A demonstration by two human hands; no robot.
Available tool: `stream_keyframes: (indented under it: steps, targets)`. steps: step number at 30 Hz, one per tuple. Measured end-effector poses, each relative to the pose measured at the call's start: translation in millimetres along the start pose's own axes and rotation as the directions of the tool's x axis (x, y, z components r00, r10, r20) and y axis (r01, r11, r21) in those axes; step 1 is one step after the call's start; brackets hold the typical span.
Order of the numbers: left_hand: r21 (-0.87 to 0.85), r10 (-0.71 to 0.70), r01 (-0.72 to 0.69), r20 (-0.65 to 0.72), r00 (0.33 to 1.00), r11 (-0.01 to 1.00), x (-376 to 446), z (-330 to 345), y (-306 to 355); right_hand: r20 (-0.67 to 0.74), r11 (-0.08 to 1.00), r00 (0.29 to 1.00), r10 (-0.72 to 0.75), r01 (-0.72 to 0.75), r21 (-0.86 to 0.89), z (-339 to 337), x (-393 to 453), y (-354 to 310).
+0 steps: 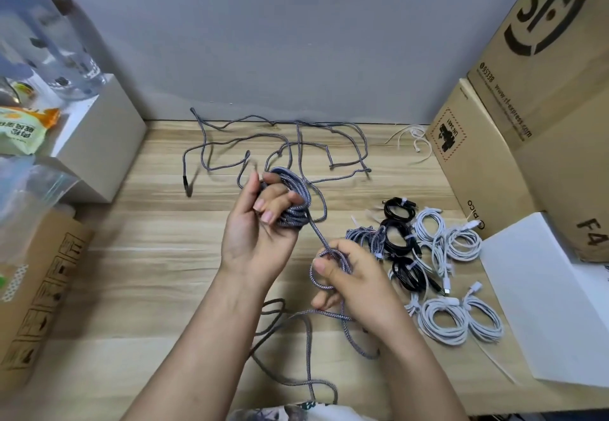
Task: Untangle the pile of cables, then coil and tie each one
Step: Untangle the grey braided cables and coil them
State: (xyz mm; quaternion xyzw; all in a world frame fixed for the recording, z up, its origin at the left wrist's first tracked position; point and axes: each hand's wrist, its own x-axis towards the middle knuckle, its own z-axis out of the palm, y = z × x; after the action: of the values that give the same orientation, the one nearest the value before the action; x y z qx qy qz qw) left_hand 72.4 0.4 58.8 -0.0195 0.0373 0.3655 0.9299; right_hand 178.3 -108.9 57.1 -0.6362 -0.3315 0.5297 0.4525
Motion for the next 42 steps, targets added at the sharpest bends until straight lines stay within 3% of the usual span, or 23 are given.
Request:
stream_keyframes:
  steps: [2, 5, 9, 13, 19, 24, 28, 31, 37, 42]
  targets:
    - [-0.056, 0.072, -0.073, -0.024, 0.997, 0.996, 1.0, -2.7, 2.7, 0.028, 0.982, 1.000, 0.009, -0.014, 0.187, 1.4, 0.0, 1.3]
    - [-0.065, 0.132, -0.132, -0.019, 0.991, 0.989, -0.4, -2.7, 4.7, 0.098, 0.871, 0.994, 0.044, -0.087, 0.484, -0.2, 2.7, 6.5]
    - [-0.004, 0.198, -0.199, -0.063, 0.978, 0.980, -3.6, -1.2, 7.8, 0.141, 0.758, 0.987, 0.075, -0.148, 0.635, -9.3, 8.2, 10.4]
    - [0.018, 0.189, -0.189, -0.064, 0.980, 0.982, -5.9, 6.3, 7.0, 0.128, 0.857, 0.984, 0.123, -0.170, 0.486, -5.9, 11.9, 19.3]
    - [-0.029, 0.025, -0.025, 0.012, 1.000, 0.999, -12.6, 19.4, -1.4, -0.001, 0.936, 0.992, 0.124, -0.116, 0.332, -12.8, 20.4, 24.6]
    - [0.024, -0.054, 0.054, -0.007, 0.999, 0.998, -15.0, 31.7, -15.8, -0.120, 0.998, 0.991, 0.052, -0.048, 0.029, -11.5, 32.9, 40.4]
    - [0.066, -0.019, 0.020, -0.013, 1.000, 0.998, -13.0, 37.0, -12.4, -0.002, 0.991, 0.999, 0.043, -0.043, -0.125, -10.1, 31.2, 48.9]
    - [0.047, -0.012, 0.013, -0.035, 0.999, 0.999, -11.1, 37.6, -8.1, 0.108, 0.994, 0.994, 0.003, 0.009, -0.112, -5.8, 24.2, 40.6]
    - [-0.008, -0.128, 0.128, -0.021, 0.992, 0.992, -7.4, 25.3, -5.3, 0.006, 0.974, 0.975, -0.224, 0.224, -0.038, -6.9, 17.5, 16.3]
    - [-0.060, -0.199, 0.200, 0.026, 0.980, 0.978, -5.6, 11.9, -15.9, 0.058, 0.979, 0.977, -0.204, 0.204, 0.012, 0.6, 21.1, 17.9]
